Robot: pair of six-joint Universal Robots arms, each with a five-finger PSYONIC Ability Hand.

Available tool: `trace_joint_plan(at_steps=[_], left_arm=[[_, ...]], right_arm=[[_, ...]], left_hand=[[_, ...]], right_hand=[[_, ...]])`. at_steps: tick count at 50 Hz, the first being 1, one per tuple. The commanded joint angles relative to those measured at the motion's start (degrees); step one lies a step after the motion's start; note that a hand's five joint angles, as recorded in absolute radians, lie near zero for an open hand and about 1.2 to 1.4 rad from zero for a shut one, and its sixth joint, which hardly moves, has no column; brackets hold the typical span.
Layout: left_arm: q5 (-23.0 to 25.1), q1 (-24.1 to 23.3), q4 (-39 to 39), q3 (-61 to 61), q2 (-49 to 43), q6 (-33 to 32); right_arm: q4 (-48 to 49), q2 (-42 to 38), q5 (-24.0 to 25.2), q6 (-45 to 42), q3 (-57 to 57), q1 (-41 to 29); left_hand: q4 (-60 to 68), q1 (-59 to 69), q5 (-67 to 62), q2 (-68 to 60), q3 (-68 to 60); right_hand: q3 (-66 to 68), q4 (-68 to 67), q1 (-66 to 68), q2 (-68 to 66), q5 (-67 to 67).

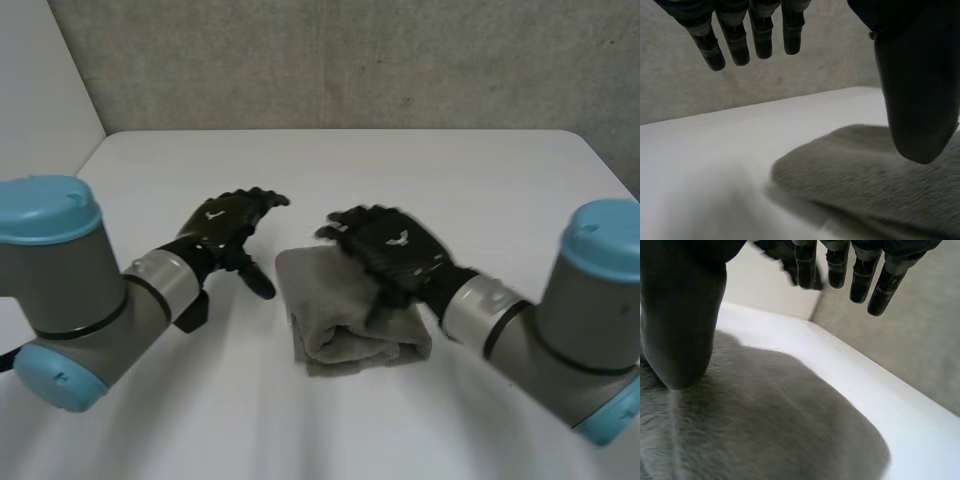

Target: Fold the towel.

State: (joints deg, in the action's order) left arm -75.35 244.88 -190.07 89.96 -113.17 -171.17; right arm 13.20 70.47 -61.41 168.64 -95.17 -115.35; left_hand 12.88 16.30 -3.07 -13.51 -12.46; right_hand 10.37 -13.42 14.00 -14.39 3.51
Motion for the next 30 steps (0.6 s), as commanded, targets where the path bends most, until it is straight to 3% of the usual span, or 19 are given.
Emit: trace_joint_plan(at_steps=[1,8,22,30], left_arm=[[0.11,-2.92,0.58,-4.36,-4.52,7.95],[-0.68,-4.85,3.12,-6.99,-8.47,10.24],[-5.51,-4.77,4.89,-6.2,-12.69,9.27],[-5.51,-4.15,5.33,-6.38,-12.43,9.18]], right_arm=[[-2.03,0.46,1.55,11.97,1.39,6.98],[-2.73,-6.12,5.33,15.22,4.2,9.35],[-6.52,-19.57,5.25,15.05,9.21,8.56],[-6.6,-19.5,4.89,11.28,10.09,9.44]], left_hand=[[-2.88,-6.3,3.07,3.51,2.46],[-2.88,-6.3,3.07,3.51,2.46],[-2.88,-6.3,3.07,3.51,2.46],[-2.88,-6.3,3.07,3.51,2.46]], right_hand=[[-0.37,3.42,-4.0,4.39,-3.51],[-0.37,3.42,-4.0,4.39,-3.51],[-0.37,3.42,-4.0,4.39,-3.51],[-0.37,3.42,-4.0,4.39,-3.51]])
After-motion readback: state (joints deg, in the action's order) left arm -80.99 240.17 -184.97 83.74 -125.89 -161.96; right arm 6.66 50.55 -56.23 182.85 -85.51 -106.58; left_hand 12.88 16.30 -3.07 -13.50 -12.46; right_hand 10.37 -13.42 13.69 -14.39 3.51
